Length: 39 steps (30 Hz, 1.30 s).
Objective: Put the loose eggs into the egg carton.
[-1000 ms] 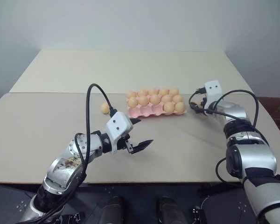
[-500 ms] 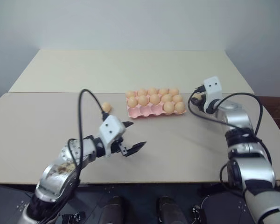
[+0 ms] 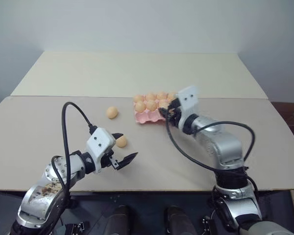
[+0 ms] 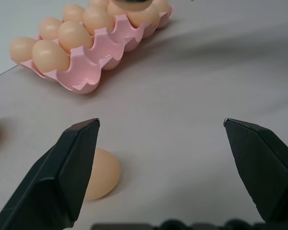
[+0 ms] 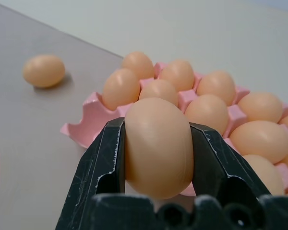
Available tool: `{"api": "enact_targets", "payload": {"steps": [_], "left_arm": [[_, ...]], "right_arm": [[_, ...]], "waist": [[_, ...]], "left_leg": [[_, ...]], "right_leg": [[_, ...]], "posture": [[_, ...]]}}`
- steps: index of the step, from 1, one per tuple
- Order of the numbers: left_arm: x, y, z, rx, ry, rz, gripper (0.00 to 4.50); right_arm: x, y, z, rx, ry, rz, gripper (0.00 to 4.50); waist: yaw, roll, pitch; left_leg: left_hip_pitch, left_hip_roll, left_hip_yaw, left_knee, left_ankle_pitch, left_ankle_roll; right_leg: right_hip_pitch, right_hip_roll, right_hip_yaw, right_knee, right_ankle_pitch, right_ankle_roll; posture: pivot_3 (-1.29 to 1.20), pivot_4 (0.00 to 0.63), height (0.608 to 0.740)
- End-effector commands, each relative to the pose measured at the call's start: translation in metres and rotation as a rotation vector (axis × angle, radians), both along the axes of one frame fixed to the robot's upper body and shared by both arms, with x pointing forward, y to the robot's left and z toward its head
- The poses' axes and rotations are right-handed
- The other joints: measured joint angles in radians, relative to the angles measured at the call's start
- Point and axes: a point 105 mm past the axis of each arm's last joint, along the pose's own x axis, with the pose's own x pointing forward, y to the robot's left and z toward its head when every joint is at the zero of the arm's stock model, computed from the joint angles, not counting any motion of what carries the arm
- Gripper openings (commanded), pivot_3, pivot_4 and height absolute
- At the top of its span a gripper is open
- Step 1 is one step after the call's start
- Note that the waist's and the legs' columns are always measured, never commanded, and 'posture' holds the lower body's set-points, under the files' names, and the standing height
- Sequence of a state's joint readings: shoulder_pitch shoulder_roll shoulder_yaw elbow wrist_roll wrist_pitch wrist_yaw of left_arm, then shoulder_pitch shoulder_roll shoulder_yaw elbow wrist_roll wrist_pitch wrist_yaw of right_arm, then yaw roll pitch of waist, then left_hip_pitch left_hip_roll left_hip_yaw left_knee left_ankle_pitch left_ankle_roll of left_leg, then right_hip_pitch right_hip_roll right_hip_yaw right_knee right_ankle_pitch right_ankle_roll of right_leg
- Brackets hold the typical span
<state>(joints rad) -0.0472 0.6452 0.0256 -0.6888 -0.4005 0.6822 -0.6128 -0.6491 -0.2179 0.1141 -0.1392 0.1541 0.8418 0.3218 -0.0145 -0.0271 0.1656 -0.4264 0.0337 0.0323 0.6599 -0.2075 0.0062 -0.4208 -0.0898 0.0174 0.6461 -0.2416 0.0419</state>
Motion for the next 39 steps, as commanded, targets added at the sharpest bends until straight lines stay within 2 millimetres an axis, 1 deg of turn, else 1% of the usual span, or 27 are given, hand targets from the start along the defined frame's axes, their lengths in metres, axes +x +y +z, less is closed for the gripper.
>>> {"api": "enact_targets", "payload": {"steps": [1,4,9,14,15,16,17,18,20,22,23,24,27,30,32,35,36,39], "left_arm": [[-0.001,-0.004,0.010,-0.006,-0.040,-0.025,4.50],[-0.002,-0.006,0.010,-0.008,-0.042,-0.032,4.50],[-0.002,-0.008,0.010,-0.009,-0.046,-0.038,4.50],[-0.001,-0.009,0.010,-0.008,-0.047,-0.040,4.50],[-0.001,-0.009,0.010,-0.008,-0.047,-0.040,4.50],[-0.001,-0.009,0.010,-0.009,-0.047,-0.040,4.50],[-0.001,-0.009,0.010,-0.009,-0.047,-0.040,4.50],[-0.001,-0.009,0.010,-0.009,-0.047,-0.040,4.50],[0.000,-0.009,0.010,-0.010,-0.048,-0.040,4.50],[0.000,-0.009,0.010,-0.012,-0.050,-0.041,4.50],[0.000,-0.009,0.010,-0.013,-0.050,-0.041,4.50],[0.000,-0.009,0.010,-0.015,-0.051,-0.040,4.50],[-0.002,-0.009,0.011,-0.024,-0.052,-0.037,4.50],[-0.005,-0.006,0.014,-0.069,-0.050,-0.021,4.50],[-0.008,-0.004,0.015,-0.092,-0.040,-0.009,4.50],[-0.011,0.003,0.014,-0.109,-0.013,0.021,4.50],[-0.012,0.005,0.014,-0.119,-0.001,0.025,4.50],[-0.014,0.008,0.013,-0.151,0.025,0.047,4.50]], "right_arm": [[0.008,0.005,0.008,-0.031,-0.062,-0.005,1.67],[0.015,0.005,0.005,-0.055,-0.066,-0.022,1.67],[0.023,0.005,0.004,-0.037,-0.041,-0.050,1.67],[0.027,0.004,0.003,-0.045,-0.032,-0.058,1.67],[0.028,0.003,0.003,-0.048,-0.034,-0.069,2.22],[0.029,0.002,0.004,-0.052,-0.038,-0.079,2.36],[0.029,0.000,0.004,-0.056,-0.040,-0.084,2.60],[0.030,-0.001,0.004,-0.056,-0.041,-0.087,2.97],[0.029,-0.002,0.004,-0.059,-0.043,-0.089,3.55],[0.028,-0.004,0.006,-0.063,-0.053,-0.095,4.28],[0.027,-0.004,0.008,-0.054,-0.059,-0.090,4.49],[0.024,-0.004,0.012,-0.039,-0.064,-0.082,4.49],[0.014,-0.005,0.027,0.006,-0.100,-0.050,4.49],[-0.009,-0.010,0.048,0.061,-0.193,0.015,4.49],[-0.024,-0.017,0.054,0.058,-0.252,0.030,4.49],[-0.057,-0.028,0.051,0.081,-0.287,0.097,4.49],[-0.071,-0.030,0.049,0.115,-0.285,0.129,4.49],[-0.103,-0.034,0.036,0.140,-0.256,0.212,4.49]], "waist": [[0.000,0.000,0.000],[-0.001,0.000,0.000],[-0.002,0.000,0.000],[-0.003,0.000,0.000],[-0.003,0.000,0.000],[-0.003,0.000,0.000],[-0.003,0.000,0.000],[-0.003,0.000,0.000],[-0.003,0.000,0.000],[-0.003,0.000,0.000],[-0.003,0.000,0.000],[-0.003,0.000,0.000],[-0.002,0.000,0.000],[-0.001,0.000,0.000],[0.001,0.000,0.000],[0.003,0.000,0.000],[0.004,0.000,0.000],[0.001,0.000,0.000]], "left_leg": [[0.000,0.000,0.000,0.000,0.000,0.000],[0.000,0.000,0.000,0.000,0.000,0.000],[0.000,0.000,0.000,0.000,0.000,0.000],[0.000,0.000,0.000,0.000,0.000,0.000],[0.000,0.000,0.000,0.000,0.000,0.000],[0.000,0.000,0.000,0.000,0.000,0.000],[0.000,0.000,0.000,0.000,0.000,0.000],[0.000,0.000,0.000,0.000,0.000,0.000],[0.000,0.000,0.000,0.000,0.000,0.000],[0.000,0.000,0.000,0.000,0.000,0.000],[0.000,0.000,0.000,0.000,0.000,0.000],[0.000,0.000,0.000,0.000,0.000,0.000],[0.000,0.000,0.000,0.000,0.000,0.000],[0.000,0.000,0.000,0.000,0.000,0.000],[0.000,0.000,-0.001,0.000,0.000,0.000],[0.000,0.000,-0.001,0.000,0.000,0.000],[0.000,0.000,-0.001,0.000,0.000,0.000],[0.000,0.000,-0.001,0.000,0.000,0.000]], "right_leg": [[0.000,0.000,0.000,0.000,0.000,0.000],[0.000,0.000,0.000,0.000,0.000,0.000],[0.000,0.001,0.000,0.000,0.000,0.000],[0.000,0.000,0.000,0.000,0.000,0.000],[0.000,0.000,0.000,0.000,0.000,0.000],[0.000,0.000,0.000,0.000,0.000,0.000],[0.000,0.000,0.000,0.000,0.000,0.000],[0.000,0.000,0.000,0.000,0.000,0.000],[0.000,0.000,0.000,0.001,0.000,0.000],[0.000,0.000,0.000,0.001,0.000,0.000],[0.000,0.000,0.000,0.001,0.000,0.000],[0.000,0.000,0.000,0.001,0.000,0.000],[0.000,0.000,0.000,0.001,0.000,0.000],[0.000,0.000,0.000,0.001,0.000,0.000],[0.000,0.000,0.000,0.000,0.000,0.000],[0.001,0.000,-0.001,0.000,0.000,0.000],[0.001,0.000,-0.001,0.000,0.000,0.000],[0.001,0.000,-0.001,0.000,0.000,0.000]], "posture": [[0.00,0.150,0.740],[0.00,0.150,0.740],[0.00,0.150,0.740],[0.00,0.150,0.740],[0.00,0.150,0.740],[0.00,0.150,0.740],[0.00,0.150,0.740],[0.00,0.150,0.740],[0.00,0.150,0.740],[0.00,0.150,0.740],[0.00,0.150,0.740],[0.00,0.150,0.740],[0.00,0.150,0.740],[0.00,0.150,0.740],[0.00,0.150,0.740],[0.00,0.150,0.740],[0.00,0.150,0.740],[0.00,0.150,0.740]]}}
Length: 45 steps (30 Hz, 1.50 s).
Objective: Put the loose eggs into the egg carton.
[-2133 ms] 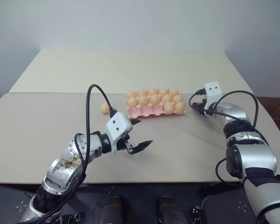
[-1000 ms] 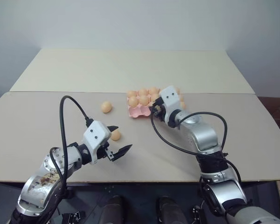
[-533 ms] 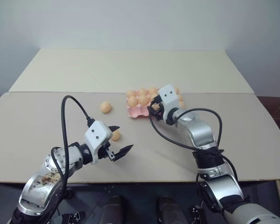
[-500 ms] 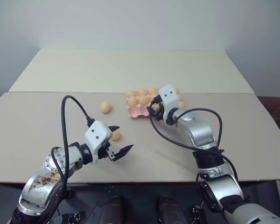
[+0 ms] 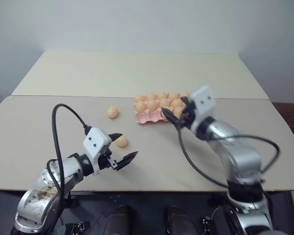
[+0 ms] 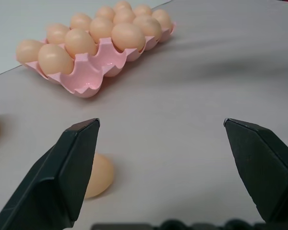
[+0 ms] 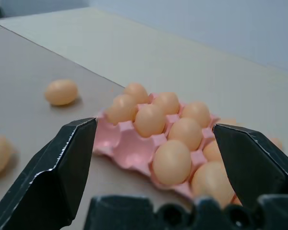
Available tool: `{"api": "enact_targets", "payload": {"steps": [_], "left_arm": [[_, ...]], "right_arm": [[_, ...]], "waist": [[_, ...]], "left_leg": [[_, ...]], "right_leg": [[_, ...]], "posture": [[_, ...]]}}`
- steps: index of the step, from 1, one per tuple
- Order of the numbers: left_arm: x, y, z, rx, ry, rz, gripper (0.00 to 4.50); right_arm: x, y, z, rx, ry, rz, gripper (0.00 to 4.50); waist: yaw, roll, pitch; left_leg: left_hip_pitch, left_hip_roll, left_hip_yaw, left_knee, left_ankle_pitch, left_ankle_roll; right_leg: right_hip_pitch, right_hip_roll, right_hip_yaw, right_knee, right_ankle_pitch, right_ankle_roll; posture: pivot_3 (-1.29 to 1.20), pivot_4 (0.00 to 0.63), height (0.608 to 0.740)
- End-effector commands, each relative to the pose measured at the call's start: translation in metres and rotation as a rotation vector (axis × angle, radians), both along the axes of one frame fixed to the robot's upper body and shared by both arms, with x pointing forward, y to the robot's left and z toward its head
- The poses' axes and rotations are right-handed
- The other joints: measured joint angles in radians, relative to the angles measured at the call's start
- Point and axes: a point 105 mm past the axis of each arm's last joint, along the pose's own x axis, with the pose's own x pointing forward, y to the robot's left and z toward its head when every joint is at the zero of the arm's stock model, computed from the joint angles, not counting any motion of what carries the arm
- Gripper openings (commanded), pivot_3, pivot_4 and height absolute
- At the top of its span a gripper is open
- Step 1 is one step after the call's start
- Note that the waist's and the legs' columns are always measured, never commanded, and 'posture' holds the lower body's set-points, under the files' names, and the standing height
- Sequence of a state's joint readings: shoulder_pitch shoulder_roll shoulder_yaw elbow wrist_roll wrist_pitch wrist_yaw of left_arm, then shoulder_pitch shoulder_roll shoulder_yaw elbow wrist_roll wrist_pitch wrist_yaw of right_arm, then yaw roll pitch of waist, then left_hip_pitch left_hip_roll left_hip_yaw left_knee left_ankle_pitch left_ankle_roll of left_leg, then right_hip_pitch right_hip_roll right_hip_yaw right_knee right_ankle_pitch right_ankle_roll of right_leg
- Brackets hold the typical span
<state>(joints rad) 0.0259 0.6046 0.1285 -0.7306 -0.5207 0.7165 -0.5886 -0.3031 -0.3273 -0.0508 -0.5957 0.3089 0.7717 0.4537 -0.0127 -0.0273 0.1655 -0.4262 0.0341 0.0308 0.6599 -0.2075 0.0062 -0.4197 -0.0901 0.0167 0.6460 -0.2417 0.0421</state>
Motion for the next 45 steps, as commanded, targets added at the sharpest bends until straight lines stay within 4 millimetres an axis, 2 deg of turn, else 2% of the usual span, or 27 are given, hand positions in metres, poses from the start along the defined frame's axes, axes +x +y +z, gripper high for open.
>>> {"api": "enact_targets", "payload": {"steps": [1,3,8,12,14,17,20,30,35,45], "left_arm": [[-0.005,0.001,0.008,-0.032,-0.014,0.011,4.50],[-0.008,0.001,0.006,-0.034,-0.006,0.013,4.50],[-0.012,0.000,0.001,-0.019,0.000,0.038,4.50],[-0.010,0.009,-0.008,0.039,-0.012,0.186,4.50],[-0.012,0.013,-0.009,0.013,0.016,0.231,4.50],[-0.006,0.020,-0.011,0.026,0.022,0.317,4.50],[0.000,0.024,-0.011,0.047,0.023,0.353,4.50],[0.042,0.016,-0.025,0.038,0.123,0.429,4.50],[0.047,0.005,-0.025,0.019,0.128,0.421,4.50],[0.059,0.001,-0.034,0.013,0.156,0.481,4.50]], "right_arm": [[-0.043,0.002,0.013,0.025,-0.082,0.160,4.49],[-0.061,-0.001,0.003,0.015,-0.060,0.211,4.49],[-0.085,-0.010,-0.014,0.020,0.010,0.270,4.49],[-0.105,-0.013,-0.023,0.000,0.075,0.348,4.49],[-0.110,-0.015,-0.026,-0.032,0.086,0.375,4.49],[-0.111,-0.014,-0.028,-0.072,0.069,0.397,4.49],[-0.109,-0.012,-0.027,-0.067,0.061,0.399,4.49],[-0.107,-0.006,-0.031,-0.130,0.027,0.464,4.49],[-0.108,-0.006,-0.032,-0.130,0.021,0.464,4.49],[-0.105,-0.005,-0.029,-0.125,0.019,0.462,4.49]], "waist": [[-0.001,0.000,0.000],[-0.003,0.000,0.000],[-0.002,0.000,0.000],[-0.001,-0.001,0.000],[0.000,-0.001,0.000],[0.002,-0.001,0.000],[0.003,-0.001,0.000],[0.015,-0.002,0.000],[0.016,-0.002,0.000],[0.019,-0.002,0.000]], "left_leg": [[0.001,0.000,0.000,0.000,0.000,0.000],[0.002,0.000,0.000,0.000,0.000,0.000],[0.004,0.000,0.000,0.000,0.000,0.000],[0.004,0.000,0.000,0.000,0.000,0.000],[0.004,0.000,0.000,0.000,0.000,0.000],[0.005,0.000,-0.001,0.000,0.000,0.000],[0.011,0.000,-0.001,0.000,0.000,0.000],[0.011,-0.001,-0.001,0.000,-0.001,0.000],[0.011,-0.001,-0.001,0.000,-0.001,0.000],[0.011,-0.001,-0.001,0.000,-0.001,0.000]], "right_leg": [[0.001,0.000,0.000,0.000,0.000,0.000],[0.002,0.000,0.000,0.000,0.000,0.000],[0.003,0.001,0.001,0.000,-0.001,0.000],[0.004,0.001,0.001,-0.003,-0.001,0.000],[0.005,0.001,0.000,-0.004,-0.001,0.000],[0.007,0.001,-0.001,-0.004,-0.001,0.000],[0.014,0.001,-0.002,-0.005,-0.005,0.006],[0.015,0.000,-0.002,-0.007,-0.003,0.001],[0.015,0.000,-0.002,-0.006,-0.002,0.001],[0.016,0.000,-0.002,-0.006,-0.002,0.001]], "posture": [[0.00,0.150,0.740],[0.00,0.150,0.740],[0.00,0.150,0.740],[0.00,0.150,0.740],[0.00,0.150,0.740],[0.00,0.150,0.740],[0.00,0.150,0.740],[0.00,0.150,0.740],[0.00,0.150,0.740],[0.00,0.150,0.740]]}}
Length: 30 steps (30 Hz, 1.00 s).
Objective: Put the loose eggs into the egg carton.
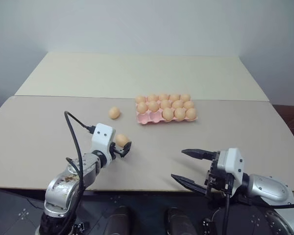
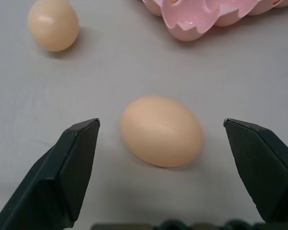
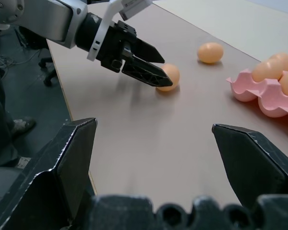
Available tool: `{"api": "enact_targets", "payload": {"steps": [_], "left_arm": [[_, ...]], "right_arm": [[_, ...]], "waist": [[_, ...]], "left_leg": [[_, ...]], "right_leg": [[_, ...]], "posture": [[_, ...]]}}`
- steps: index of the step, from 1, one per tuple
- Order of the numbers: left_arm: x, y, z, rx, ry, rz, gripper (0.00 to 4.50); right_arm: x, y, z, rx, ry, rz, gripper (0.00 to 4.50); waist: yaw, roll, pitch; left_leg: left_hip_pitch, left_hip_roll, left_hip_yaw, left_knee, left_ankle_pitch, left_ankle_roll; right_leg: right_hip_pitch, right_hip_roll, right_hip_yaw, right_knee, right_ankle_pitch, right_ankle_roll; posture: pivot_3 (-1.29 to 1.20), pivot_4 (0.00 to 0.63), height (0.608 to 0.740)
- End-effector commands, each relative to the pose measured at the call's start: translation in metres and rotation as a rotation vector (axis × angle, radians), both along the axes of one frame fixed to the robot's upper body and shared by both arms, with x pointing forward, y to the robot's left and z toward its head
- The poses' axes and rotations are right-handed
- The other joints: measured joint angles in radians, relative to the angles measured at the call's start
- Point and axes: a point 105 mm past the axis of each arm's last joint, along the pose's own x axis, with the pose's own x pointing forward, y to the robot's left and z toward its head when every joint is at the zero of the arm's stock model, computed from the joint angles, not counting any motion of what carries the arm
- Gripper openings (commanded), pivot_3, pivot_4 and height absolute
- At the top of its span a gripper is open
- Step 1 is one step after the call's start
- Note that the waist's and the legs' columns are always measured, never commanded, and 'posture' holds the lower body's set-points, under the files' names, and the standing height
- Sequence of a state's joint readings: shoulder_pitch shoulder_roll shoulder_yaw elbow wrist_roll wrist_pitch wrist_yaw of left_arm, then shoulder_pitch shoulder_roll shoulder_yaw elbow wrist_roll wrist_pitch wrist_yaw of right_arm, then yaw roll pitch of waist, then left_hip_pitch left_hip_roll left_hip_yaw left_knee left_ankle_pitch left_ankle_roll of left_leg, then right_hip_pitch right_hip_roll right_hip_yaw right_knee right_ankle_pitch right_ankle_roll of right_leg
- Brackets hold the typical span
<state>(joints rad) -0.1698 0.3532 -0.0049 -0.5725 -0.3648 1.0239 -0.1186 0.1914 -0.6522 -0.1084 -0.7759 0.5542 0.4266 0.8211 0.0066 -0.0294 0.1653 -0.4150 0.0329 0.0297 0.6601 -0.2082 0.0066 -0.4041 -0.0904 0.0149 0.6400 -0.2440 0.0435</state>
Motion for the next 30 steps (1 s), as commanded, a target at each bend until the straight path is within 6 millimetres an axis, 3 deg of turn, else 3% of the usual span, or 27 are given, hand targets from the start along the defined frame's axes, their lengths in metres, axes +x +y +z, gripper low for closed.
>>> {"api": "enact_targets", "payload": {"steps": [1,10,13,18,19,23,30], "left_arm": [[0.006,-0.005,0.005,0.007,-0.026,0.003,4.50],[0.015,-0.012,0.003,-0.018,-0.013,-0.023,4.50],[0.015,-0.011,0.004,-0.016,-0.016,-0.022,3.90],[0.014,-0.005,0.009,-0.012,-0.036,-0.008,2.46],[0.013,-0.004,0.011,-0.008,-0.046,-0.003,2.36],[0.012,-0.005,0.024,0.009,-0.103,-0.013,2.32],[0.035,-0.038,0.054,-0.023,-0.201,-0.130,2.27]], "right_arm": [[-0.001,0.003,0.010,0.005,-0.042,0.016,4.49],[0.002,0.008,0.015,0.003,-0.054,0.029,4.49],[0.003,0.008,0.017,0.003,-0.055,0.029,4.50],[0.003,0.008,0.018,0.002,-0.056,0.026,4.50],[0.003,0.008,0.018,0.002,-0.057,0.025,4.50],[0.004,0.008,0.019,0.001,-0.058,0.021,4.50],[0.010,0.011,0.025,0.006,-0.080,0.018,4.50]], "waist": [[0.001,0.000,0.000],[0.003,0.000,0.000],[0.003,0.000,0.000],[0.003,0.000,0.000],[0.003,0.000,0.000],[0.004,0.000,0.000],[0.008,0.000,0.000]], "left_leg": [[0.000,0.000,0.000,0.000,0.000,0.000],[0.000,0.000,0.000,0.000,0.000,0.000],[0.000,0.000,0.000,0.000,0.000,0.000],[0.000,0.000,0.000,0.000,0.000,0.000],[0.000,0.000,0.000,0.000,0.000,0.000],[0.000,0.000,0.000,0.000,0.000,0.000],[0.000,-0.001,0.000,0.001,0.000,0.000]], "right_leg": [[0.000,0.000,0.000,0.000,0.000,0.000],[0.000,0.000,0.000,0.000,0.000,0.000],[0.000,0.000,0.000,0.000,0.000,0.000],[0.000,0.000,0.000,0.000,0.000,0.000],[0.000,0.000,0.000,0.000,0.000,0.000],[0.000,0.000,0.000,0.000,0.000,0.000],[0.001,0.000,0.000,0.000,0.001,0.001]], "posture": [[0.00,0.150,0.740],[0.00,0.150,0.740],[0.00,0.150,0.740],[0.00,0.150,0.740],[0.00,0.150,0.740],[0.00,0.150,0.740],[0.00,0.150,0.740]]}}
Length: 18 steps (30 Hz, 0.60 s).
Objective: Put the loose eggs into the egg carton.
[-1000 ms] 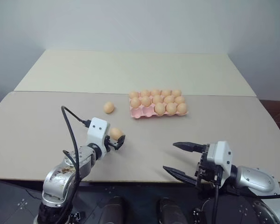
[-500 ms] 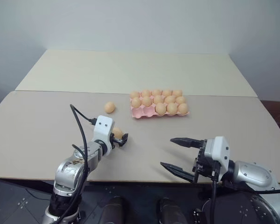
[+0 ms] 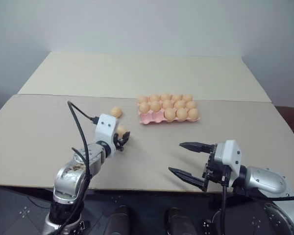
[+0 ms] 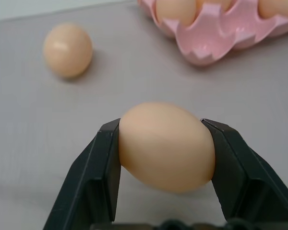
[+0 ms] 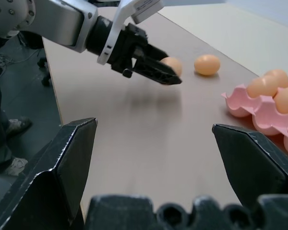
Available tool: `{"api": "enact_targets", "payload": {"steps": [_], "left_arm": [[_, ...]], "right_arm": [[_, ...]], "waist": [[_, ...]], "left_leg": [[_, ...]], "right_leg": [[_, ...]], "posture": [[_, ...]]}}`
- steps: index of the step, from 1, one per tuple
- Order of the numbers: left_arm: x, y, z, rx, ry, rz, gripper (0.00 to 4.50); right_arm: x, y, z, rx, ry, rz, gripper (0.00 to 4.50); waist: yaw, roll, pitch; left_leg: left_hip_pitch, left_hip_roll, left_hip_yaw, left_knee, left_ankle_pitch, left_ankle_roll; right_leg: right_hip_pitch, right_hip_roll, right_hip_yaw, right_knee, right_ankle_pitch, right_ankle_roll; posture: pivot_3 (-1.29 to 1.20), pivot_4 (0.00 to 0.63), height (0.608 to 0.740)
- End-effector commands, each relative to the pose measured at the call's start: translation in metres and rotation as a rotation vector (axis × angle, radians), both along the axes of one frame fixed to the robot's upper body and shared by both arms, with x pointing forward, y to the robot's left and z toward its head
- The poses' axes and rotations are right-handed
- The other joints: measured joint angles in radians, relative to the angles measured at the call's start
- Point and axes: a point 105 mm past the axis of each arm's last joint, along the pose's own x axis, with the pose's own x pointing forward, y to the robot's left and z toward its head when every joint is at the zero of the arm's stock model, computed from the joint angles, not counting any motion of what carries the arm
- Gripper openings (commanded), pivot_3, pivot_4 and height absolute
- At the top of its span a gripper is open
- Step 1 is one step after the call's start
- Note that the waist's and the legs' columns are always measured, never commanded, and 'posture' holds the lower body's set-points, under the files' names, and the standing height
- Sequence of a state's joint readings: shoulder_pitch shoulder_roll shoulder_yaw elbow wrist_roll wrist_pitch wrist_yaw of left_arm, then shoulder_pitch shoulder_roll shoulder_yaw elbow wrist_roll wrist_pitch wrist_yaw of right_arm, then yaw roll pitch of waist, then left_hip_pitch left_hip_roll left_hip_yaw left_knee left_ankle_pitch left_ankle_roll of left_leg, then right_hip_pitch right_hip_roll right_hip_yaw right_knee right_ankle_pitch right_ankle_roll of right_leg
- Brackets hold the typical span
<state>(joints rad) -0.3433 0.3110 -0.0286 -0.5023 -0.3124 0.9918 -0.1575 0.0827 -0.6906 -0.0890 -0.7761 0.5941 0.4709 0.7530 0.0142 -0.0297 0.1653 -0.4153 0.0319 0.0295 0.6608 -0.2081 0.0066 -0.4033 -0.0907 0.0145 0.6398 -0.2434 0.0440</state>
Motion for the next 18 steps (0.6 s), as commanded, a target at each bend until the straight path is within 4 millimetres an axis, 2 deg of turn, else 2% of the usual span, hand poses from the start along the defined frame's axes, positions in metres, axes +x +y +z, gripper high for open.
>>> {"api": "enact_targets", "payload": {"steps": [1,8,18], "left_arm": [[0.014,-0.024,0.021,-0.011,-0.085,-0.089,2.26],[0.046,-0.054,0.030,0.030,-0.110,-0.194,2.25],[0.072,-0.083,0.025,0.108,-0.126,-0.290,2.25]], "right_arm": [[-0.002,0.007,0.010,0.013,-0.038,0.026,4.50],[-0.002,0.011,0.015,0.031,-0.046,0.012,4.50],[-0.001,0.015,0.016,0.033,-0.051,-0.005,4.50]], "waist": [[-0.001,0.000,0.000],[-0.003,0.000,0.000],[-0.003,-0.001,0.000]], "left_leg": [[0.000,0.000,0.000,0.000,0.000,0.000],[-0.001,0.000,0.000,0.000,0.000,0.000],[-0.002,0.000,0.000,0.000,0.000,0.000]], "right_leg": [[0.000,0.000,0.000,0.000,0.000,0.000],[-0.001,0.000,0.000,-0.001,0.000,0.000],[-0.001,0.000,0.000,-0.001,0.000,0.001]], "posture": [[0.00,0.150,0.740],[0.00,0.150,0.740],[0.00,0.150,0.740]]}}
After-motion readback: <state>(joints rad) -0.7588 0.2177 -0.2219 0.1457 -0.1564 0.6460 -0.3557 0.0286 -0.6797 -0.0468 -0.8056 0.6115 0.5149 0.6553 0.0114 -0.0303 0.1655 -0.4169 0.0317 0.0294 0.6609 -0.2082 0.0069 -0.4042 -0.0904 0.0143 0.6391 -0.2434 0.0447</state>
